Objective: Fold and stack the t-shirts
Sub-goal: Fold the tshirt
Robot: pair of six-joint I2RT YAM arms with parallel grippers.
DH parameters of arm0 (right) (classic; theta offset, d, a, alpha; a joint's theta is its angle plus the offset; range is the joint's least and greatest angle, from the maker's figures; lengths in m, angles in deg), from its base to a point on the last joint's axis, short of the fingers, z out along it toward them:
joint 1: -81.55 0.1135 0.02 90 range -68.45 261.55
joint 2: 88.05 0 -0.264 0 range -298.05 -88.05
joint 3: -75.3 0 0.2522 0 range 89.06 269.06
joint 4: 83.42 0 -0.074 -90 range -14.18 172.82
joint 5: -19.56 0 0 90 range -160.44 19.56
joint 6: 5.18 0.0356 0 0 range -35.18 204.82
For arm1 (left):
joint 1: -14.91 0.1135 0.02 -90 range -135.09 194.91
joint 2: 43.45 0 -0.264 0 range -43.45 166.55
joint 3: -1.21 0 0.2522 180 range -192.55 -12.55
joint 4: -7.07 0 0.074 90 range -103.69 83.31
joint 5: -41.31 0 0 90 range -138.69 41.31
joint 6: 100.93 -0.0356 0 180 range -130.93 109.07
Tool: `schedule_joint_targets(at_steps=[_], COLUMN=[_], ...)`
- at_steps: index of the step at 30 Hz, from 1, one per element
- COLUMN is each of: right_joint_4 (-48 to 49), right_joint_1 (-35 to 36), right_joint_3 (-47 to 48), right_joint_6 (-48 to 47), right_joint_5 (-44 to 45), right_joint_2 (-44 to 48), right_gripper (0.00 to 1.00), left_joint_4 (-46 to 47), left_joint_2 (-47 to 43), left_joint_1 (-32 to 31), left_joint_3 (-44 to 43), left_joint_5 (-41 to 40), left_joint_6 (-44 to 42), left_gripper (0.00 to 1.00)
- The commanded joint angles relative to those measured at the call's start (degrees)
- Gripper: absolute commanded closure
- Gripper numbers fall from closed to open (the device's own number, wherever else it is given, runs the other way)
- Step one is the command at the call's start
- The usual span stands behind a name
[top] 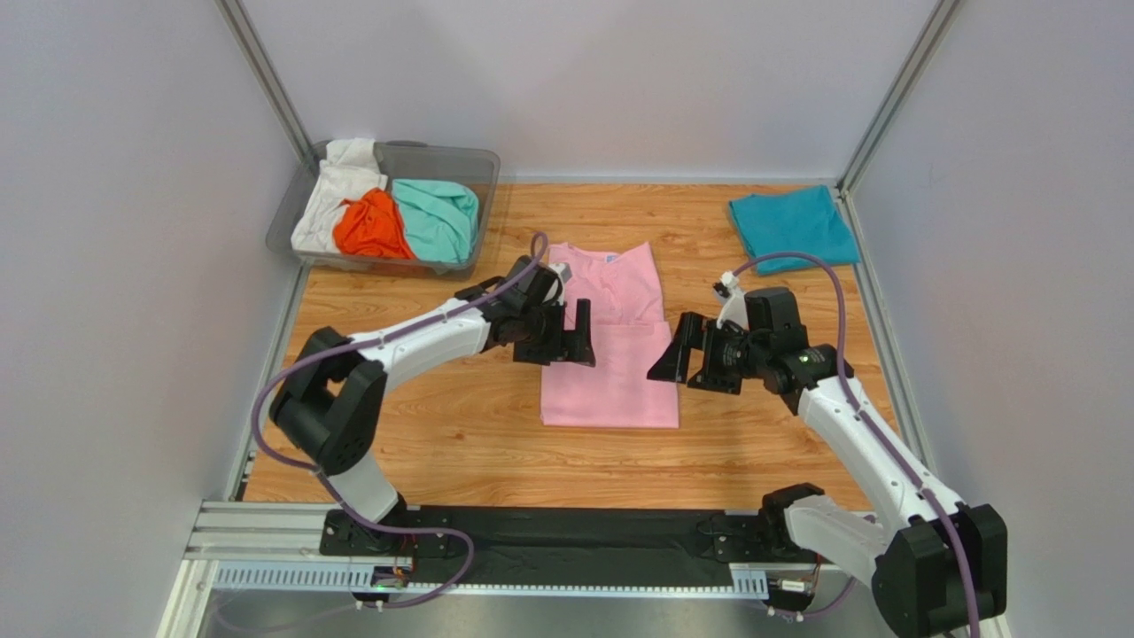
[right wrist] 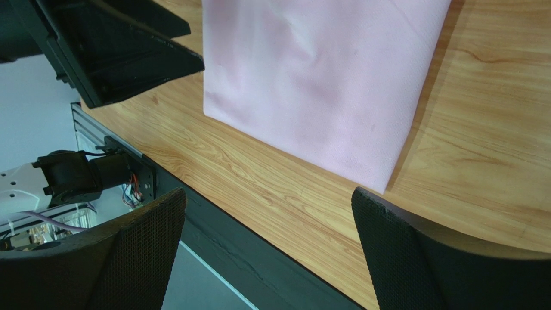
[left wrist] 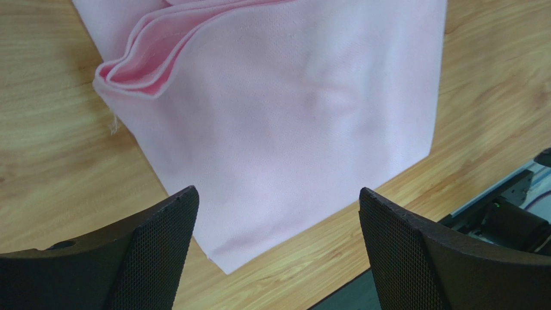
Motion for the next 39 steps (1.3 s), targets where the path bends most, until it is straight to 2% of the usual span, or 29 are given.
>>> schedule_joint_targets(at_steps=[1, 12, 17, 20, 26, 32, 36, 39], right_joint_4=[-1.51, -2.65, -3.79, -4.76, -6.25, -6.61, -6.08, -4.94], right_joint_1=[-0.04, -1.36, -1.62, -1.62, -1.71, -1.62, -1.53, -1.53], right_joint_3=[1.29, 3.31, 3.4, 3.57, 3.84, 1.29, -1.08, -3.63], right_joint_6=[-1.17, -2.66, -2.75, -2.67, -2.58, -1.96, -0.56, 0.32], right_joint_5=[2.11, 4.49, 5.46, 6.51, 7.57, 6.69, 5.55, 3.88], right_joint_2=[-1.35, -2.94, -1.62, -0.13, 2.86, 4.36, 3.4, 2.08], right_gripper=[0.0, 0.0, 0.0, 0.0, 0.0, 0.0, 0.0, 0.0], left_joint_4=[-1.67, -2.72, -4.65, -4.83, -5.97, -7.21, -6.68, -5.28], left_joint_2=[5.91, 23.32, 25.36, 21.86, 8.51, -10.63, -19.62, -23.85], left_joint_1=[0.69, 8.59, 8.95, 9.03, 8.77, 7.28, 4.56, 0.87], left_joint_3=[-6.65, -23.18, -26.71, -26.1, -21.97, -7.57, 7.08, 14.65], left_joint_5=[2.47, 2.38, 2.03, 0.72, -0.87, -3.68, -3.6, -3.16], left_joint_6=[-3.58, -6.74, -8.06, -8.5, -8.68, -5.78, -0.6, 3.71], left_gripper=[0.0, 0.0, 0.0, 0.0, 0.0, 0.0, 0.0, 0.0])
